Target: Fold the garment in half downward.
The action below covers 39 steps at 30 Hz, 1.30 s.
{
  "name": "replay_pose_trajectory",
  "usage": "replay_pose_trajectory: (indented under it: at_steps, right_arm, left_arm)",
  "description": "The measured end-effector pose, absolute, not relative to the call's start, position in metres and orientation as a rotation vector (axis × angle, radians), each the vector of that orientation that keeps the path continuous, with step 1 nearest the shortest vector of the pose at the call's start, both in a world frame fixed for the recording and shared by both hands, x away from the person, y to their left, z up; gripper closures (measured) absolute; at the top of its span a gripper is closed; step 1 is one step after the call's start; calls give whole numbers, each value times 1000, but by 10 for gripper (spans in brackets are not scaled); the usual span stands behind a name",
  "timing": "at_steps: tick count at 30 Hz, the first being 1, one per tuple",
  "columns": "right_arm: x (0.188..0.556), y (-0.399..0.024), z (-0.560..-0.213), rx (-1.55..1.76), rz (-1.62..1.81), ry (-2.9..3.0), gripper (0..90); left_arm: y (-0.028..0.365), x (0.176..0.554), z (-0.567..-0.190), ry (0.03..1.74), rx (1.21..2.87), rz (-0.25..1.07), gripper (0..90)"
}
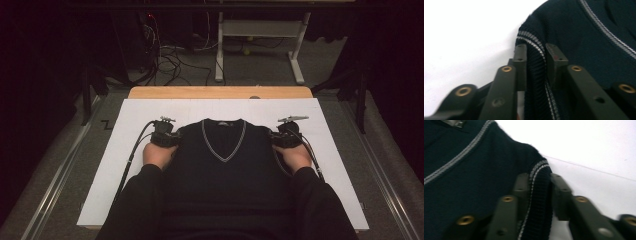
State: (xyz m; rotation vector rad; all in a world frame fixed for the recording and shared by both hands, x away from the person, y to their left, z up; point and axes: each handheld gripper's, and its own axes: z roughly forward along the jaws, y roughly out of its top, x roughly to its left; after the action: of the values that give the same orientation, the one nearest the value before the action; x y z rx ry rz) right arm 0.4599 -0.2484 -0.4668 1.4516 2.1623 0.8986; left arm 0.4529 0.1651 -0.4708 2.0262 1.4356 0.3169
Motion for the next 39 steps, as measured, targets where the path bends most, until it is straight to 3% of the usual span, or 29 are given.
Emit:
replay_pose_trajectory:
  at_steps: [4,9,23,31,39]
  right_arm:
    - [457,-245,-464,1403,877,2135,789]
    - [455,-249,-445,1356,930,2059,788]
    - [450,-253,-343,1175,1076,1828,786]
    - [443,-255,-350,1177,1101,1851,786]
    - [404,-261,-382,1143,1160,1896,786]
  left_arm:
    - [169,455,-468,1441,1989,273,723]
    - [183,453,-442,1365,1870,372,727]
    - [192,449,-344,1169,1687,603,726]
    - [192,440,-361,1176,1706,551,724]
    - [202,402,-394,1155,1698,462,724]
